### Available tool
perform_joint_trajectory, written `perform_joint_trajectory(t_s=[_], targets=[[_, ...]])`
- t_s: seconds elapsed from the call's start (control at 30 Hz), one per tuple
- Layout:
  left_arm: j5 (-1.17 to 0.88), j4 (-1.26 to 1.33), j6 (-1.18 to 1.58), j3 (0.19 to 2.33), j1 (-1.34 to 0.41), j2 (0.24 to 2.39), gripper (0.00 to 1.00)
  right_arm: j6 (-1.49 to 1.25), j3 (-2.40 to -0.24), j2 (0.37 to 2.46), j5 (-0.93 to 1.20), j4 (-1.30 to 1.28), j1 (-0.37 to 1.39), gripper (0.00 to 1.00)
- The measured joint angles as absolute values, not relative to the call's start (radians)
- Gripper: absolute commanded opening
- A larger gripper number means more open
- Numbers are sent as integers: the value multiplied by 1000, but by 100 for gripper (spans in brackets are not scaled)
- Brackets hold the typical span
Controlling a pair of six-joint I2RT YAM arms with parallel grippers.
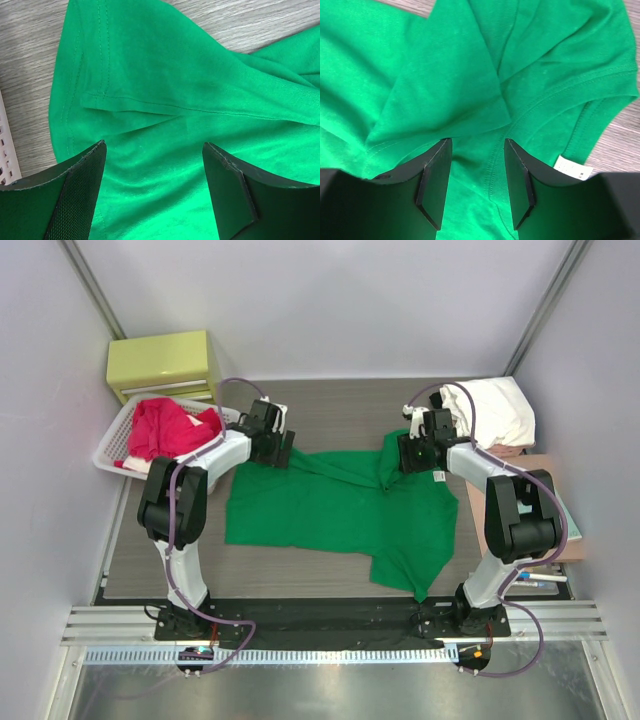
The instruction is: Fold and stack the t-shirts
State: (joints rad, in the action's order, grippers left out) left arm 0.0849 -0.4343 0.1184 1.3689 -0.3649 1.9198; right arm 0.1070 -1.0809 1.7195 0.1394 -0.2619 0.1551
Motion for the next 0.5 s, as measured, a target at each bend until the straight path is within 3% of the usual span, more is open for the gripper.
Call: perform_joint_trajectory(t_s=[0.5], targets=[[85, -434, 110, 1367, -366, 1920, 79, 122, -1151, 1874, 89, -196, 153, 49]])
